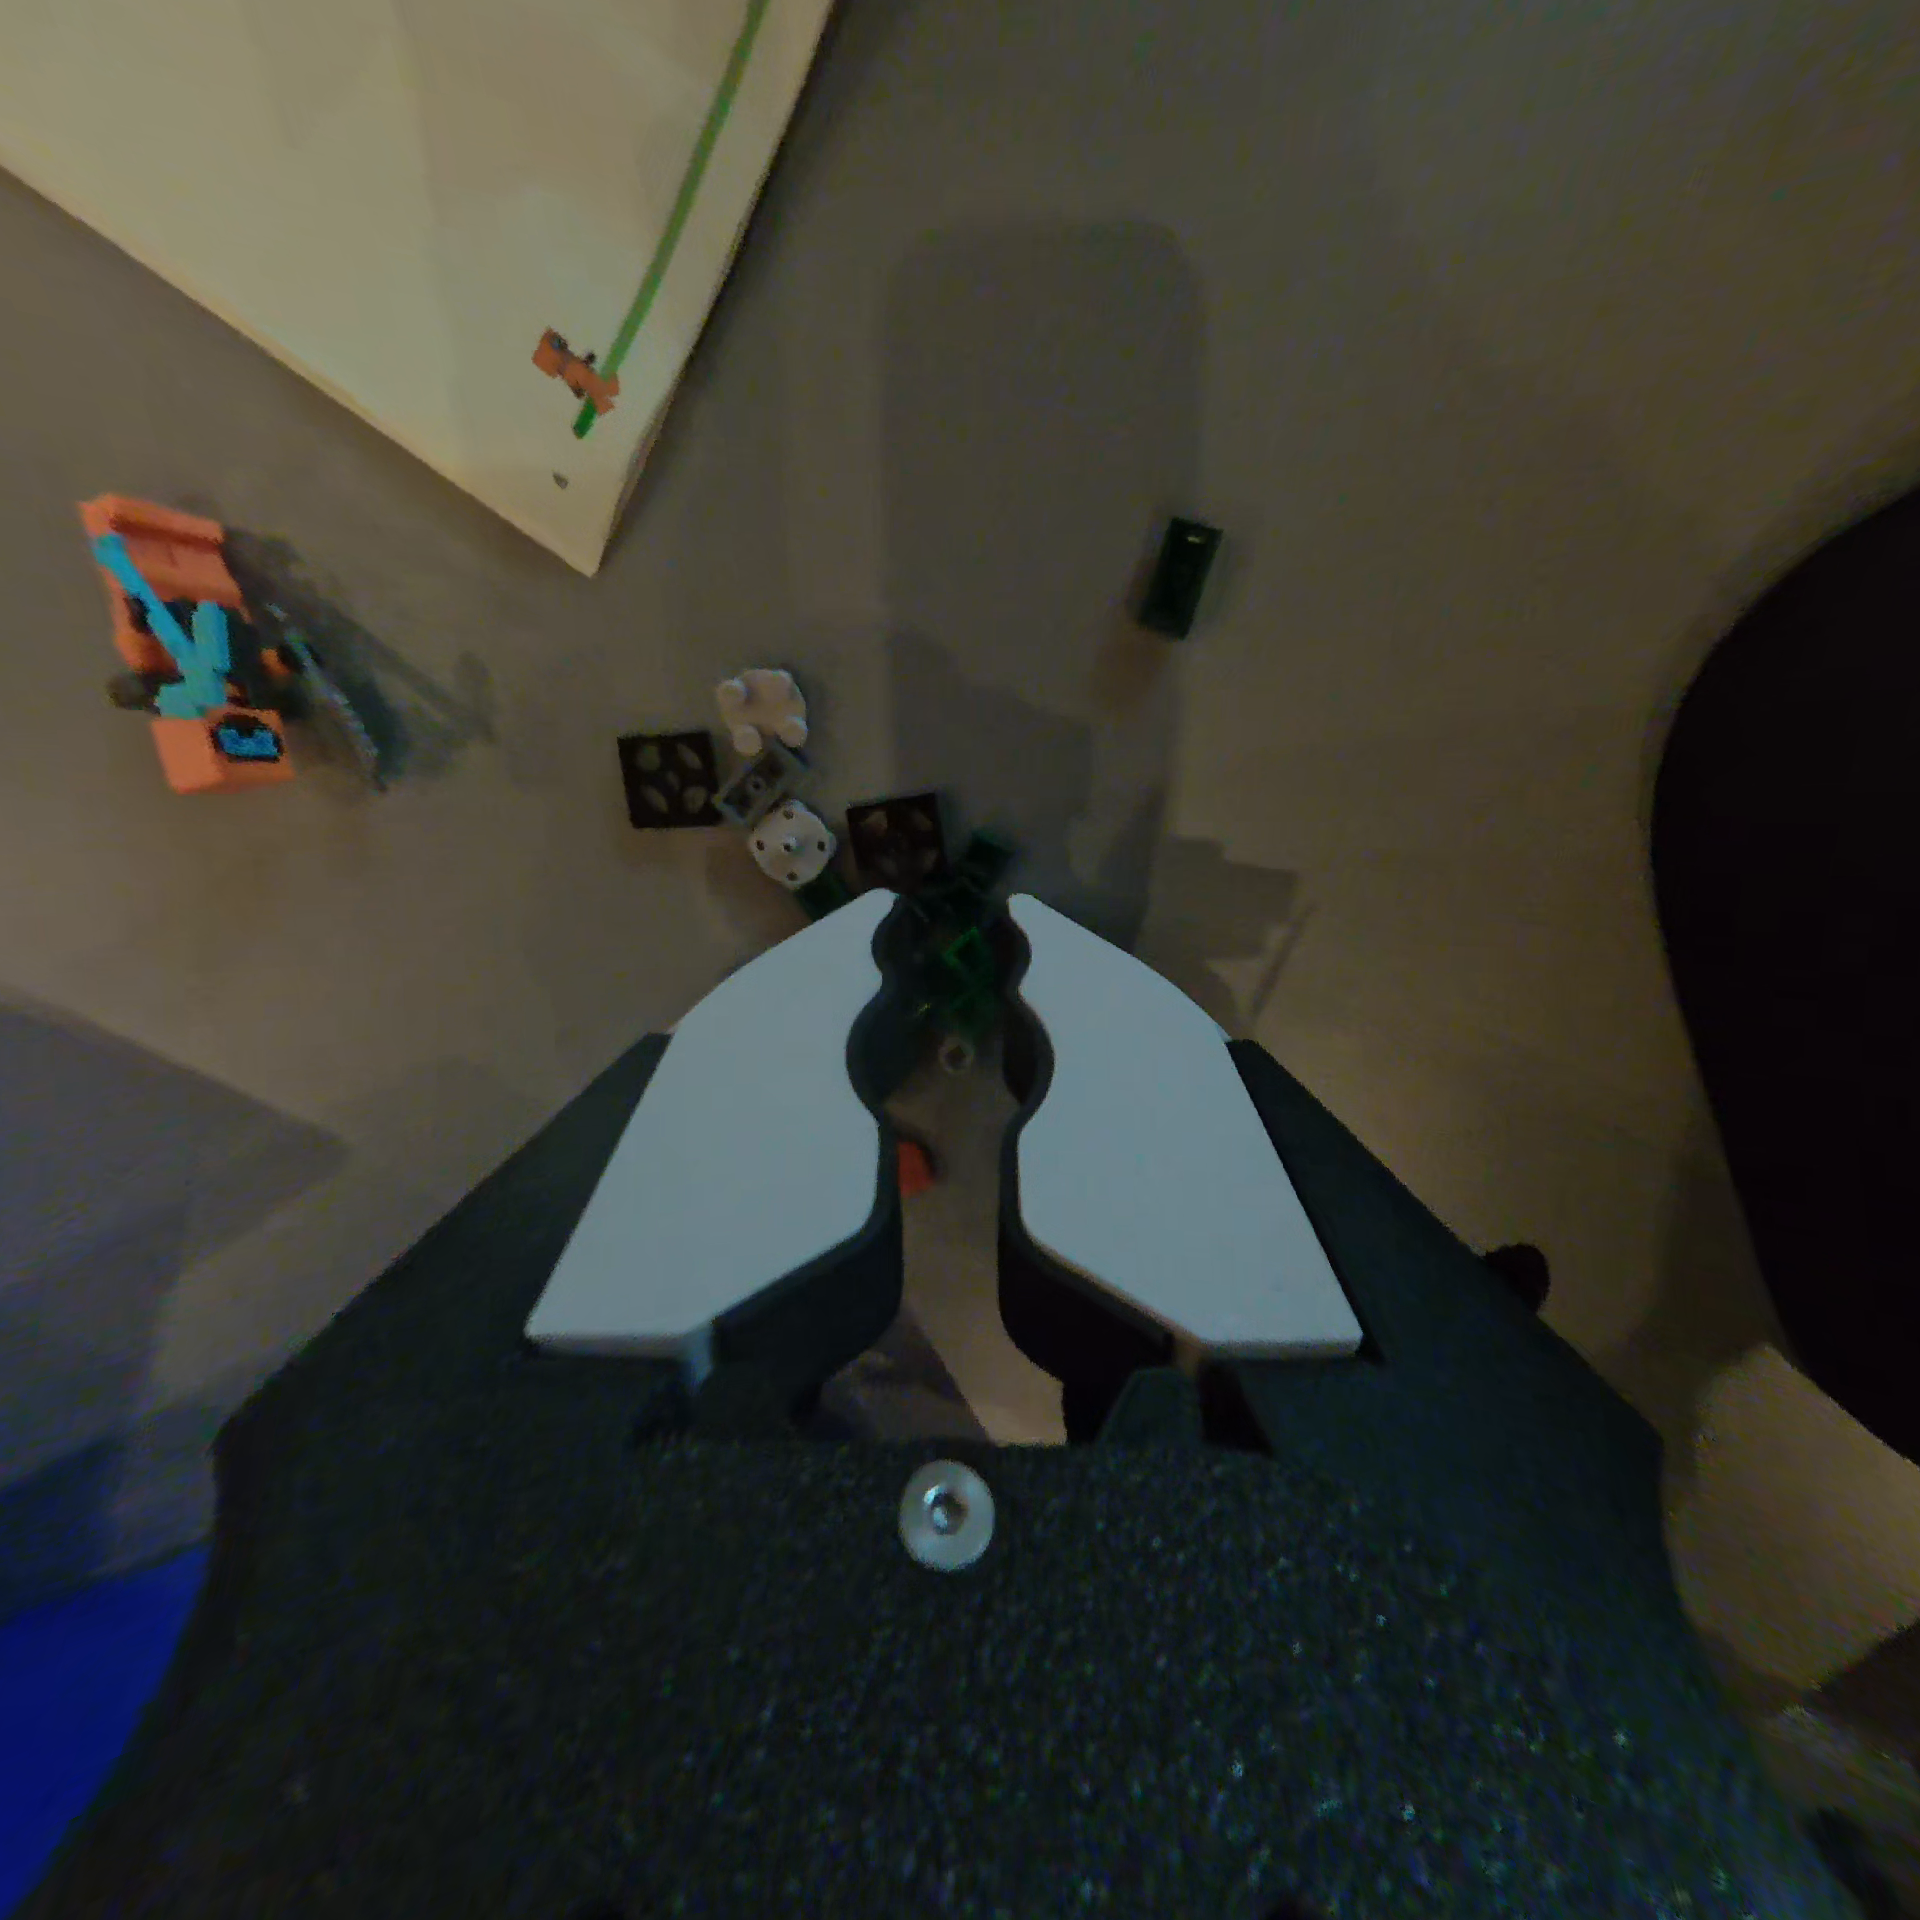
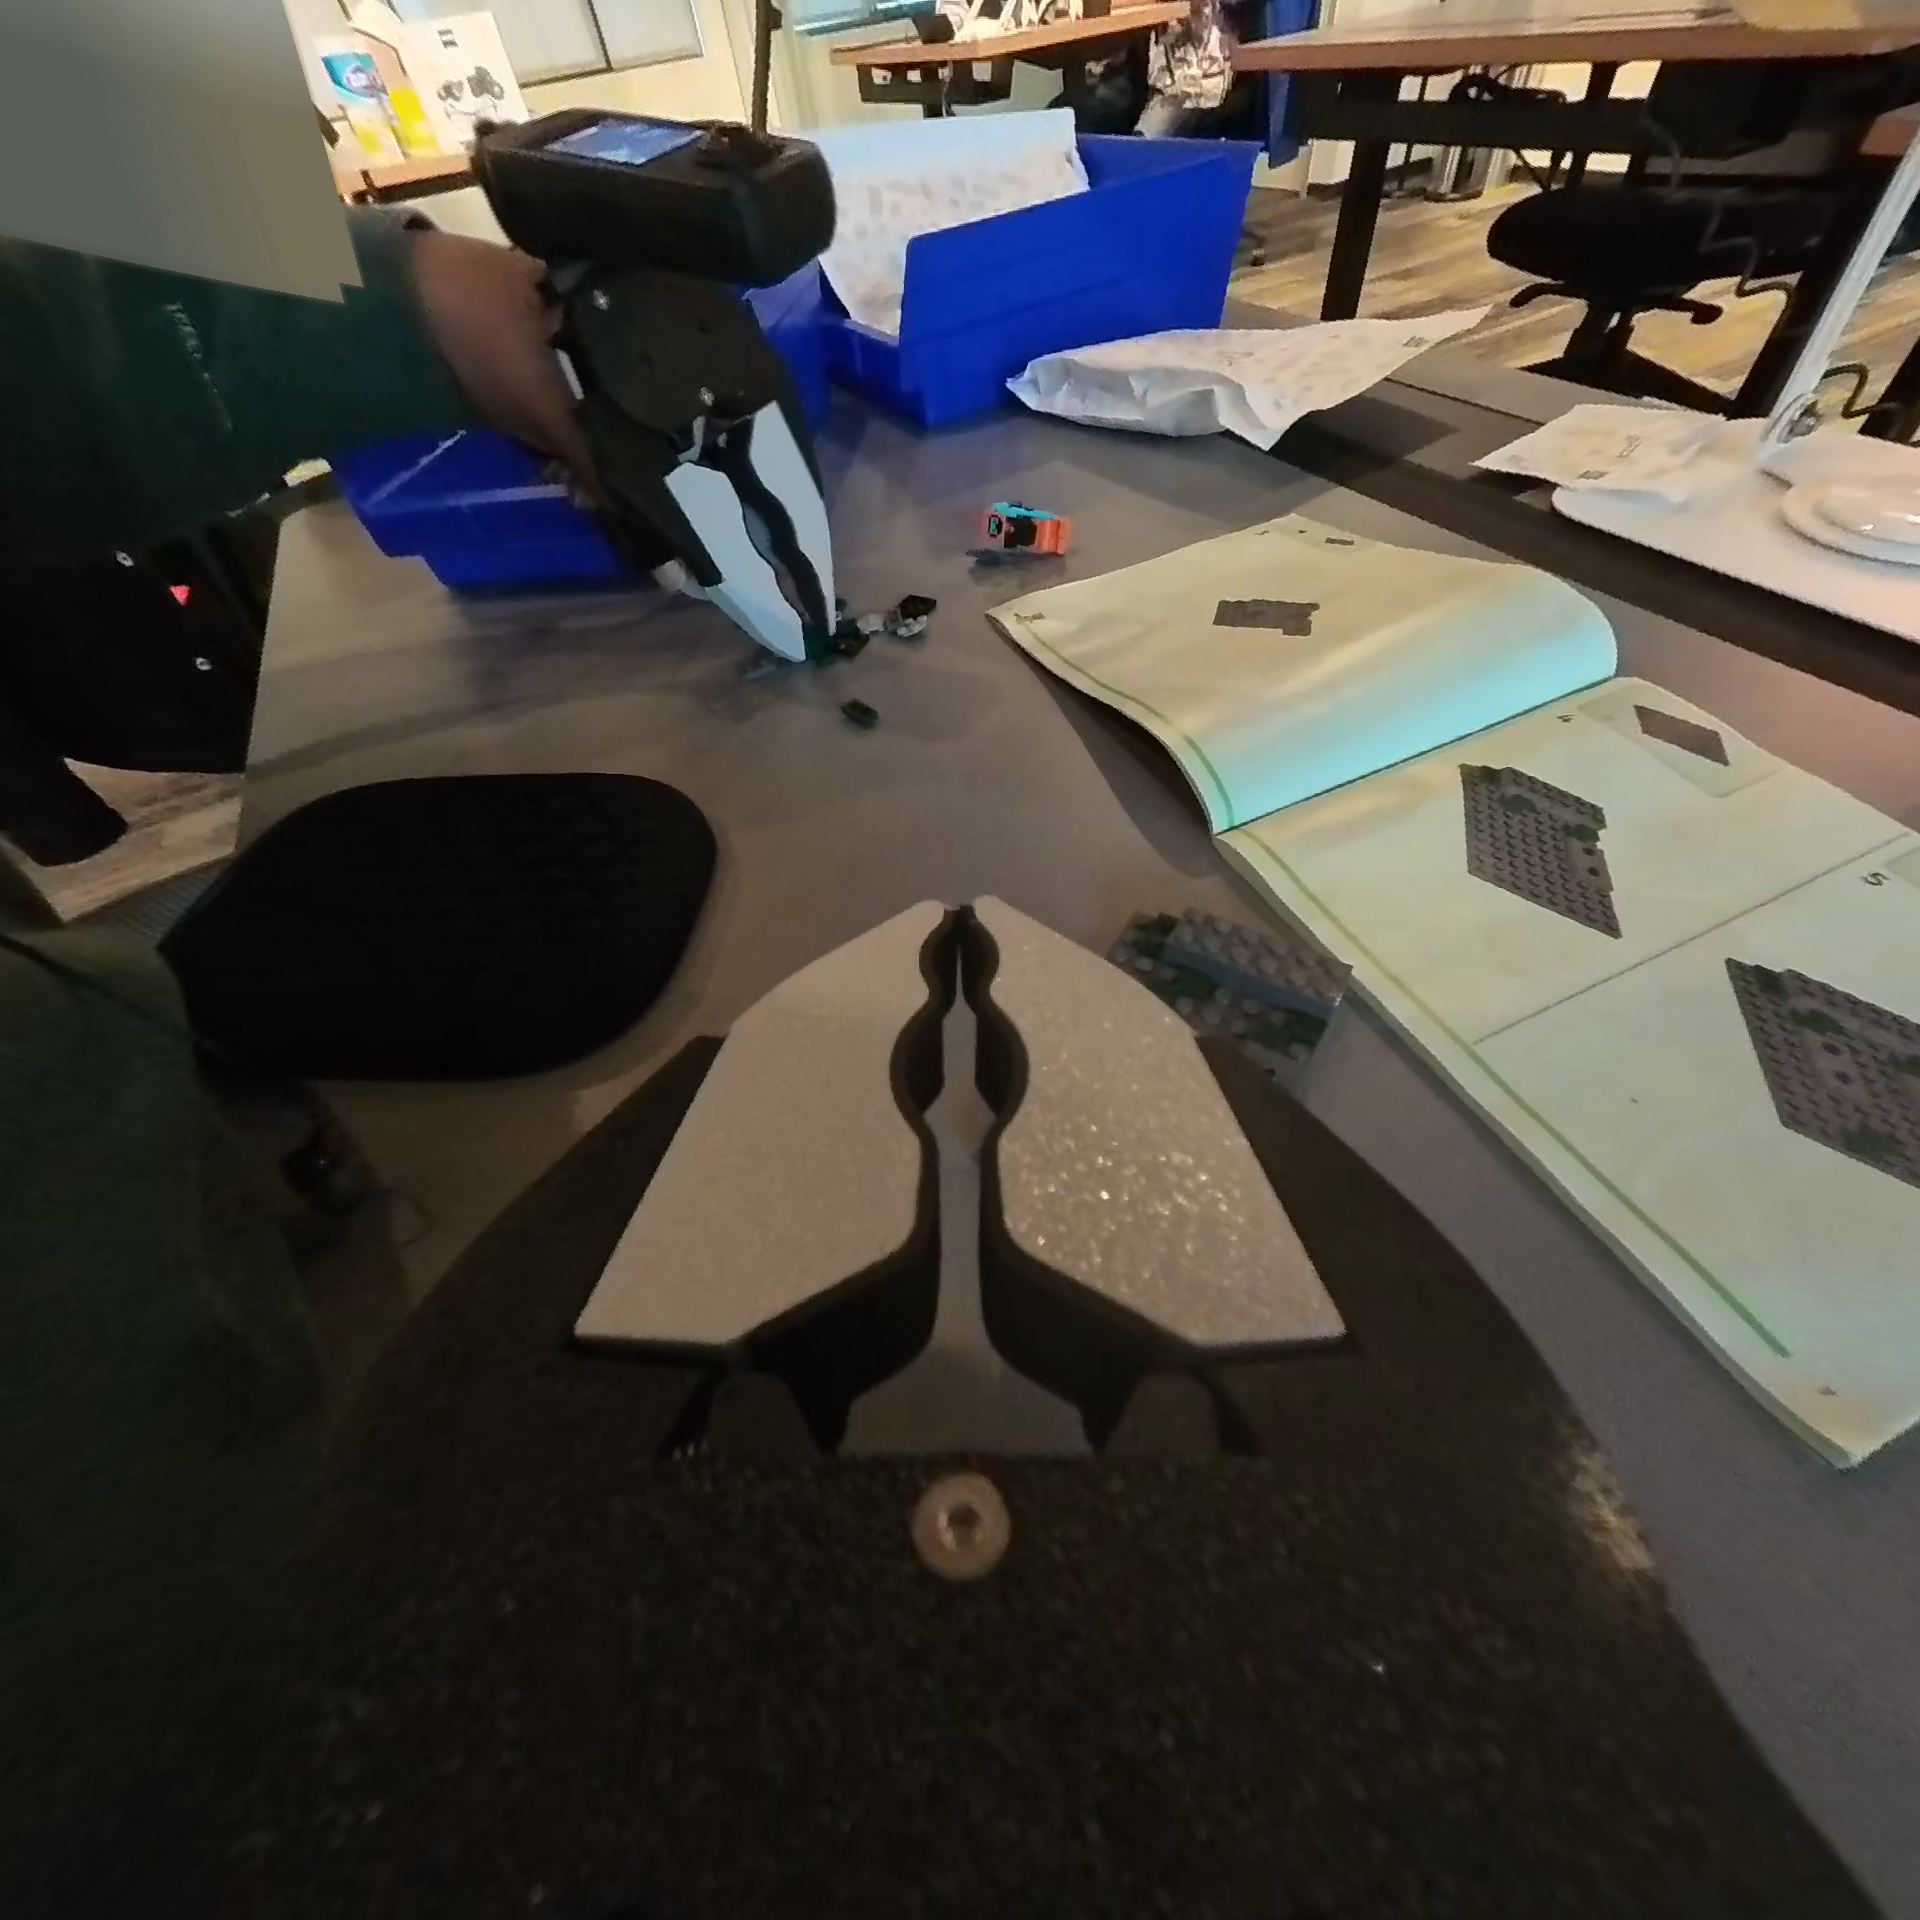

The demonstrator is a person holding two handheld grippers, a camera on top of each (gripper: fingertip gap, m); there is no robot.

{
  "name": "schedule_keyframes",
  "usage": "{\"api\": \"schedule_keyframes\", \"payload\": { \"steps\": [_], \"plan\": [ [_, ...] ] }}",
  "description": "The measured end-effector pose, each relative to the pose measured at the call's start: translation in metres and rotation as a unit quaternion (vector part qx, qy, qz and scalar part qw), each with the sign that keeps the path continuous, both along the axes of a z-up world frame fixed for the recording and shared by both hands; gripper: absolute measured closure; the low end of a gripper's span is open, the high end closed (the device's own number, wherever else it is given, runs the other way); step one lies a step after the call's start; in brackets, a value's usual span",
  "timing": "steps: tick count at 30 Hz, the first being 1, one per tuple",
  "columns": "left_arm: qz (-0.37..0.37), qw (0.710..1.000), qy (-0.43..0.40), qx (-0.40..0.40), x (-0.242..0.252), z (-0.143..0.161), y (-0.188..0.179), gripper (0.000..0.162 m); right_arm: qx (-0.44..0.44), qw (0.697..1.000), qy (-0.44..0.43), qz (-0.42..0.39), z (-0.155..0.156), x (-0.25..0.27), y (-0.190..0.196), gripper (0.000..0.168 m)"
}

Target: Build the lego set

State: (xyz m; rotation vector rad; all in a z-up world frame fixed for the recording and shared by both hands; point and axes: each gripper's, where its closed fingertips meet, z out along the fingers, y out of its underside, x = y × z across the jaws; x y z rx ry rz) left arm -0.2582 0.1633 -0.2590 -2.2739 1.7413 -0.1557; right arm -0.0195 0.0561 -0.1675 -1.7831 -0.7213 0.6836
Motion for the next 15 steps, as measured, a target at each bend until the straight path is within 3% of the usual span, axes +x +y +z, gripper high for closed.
{"api": "schedule_keyframes", "payload": {
  "steps": [15],
  "plan": [
    [-0.030,0.999,0.007,-0.013,0.0048,0.0003,-0.0029,0.152,-0.004,1.000,0.007,-0.001,0.0001,0.0020,0.0007,0.168]
  ]
}}
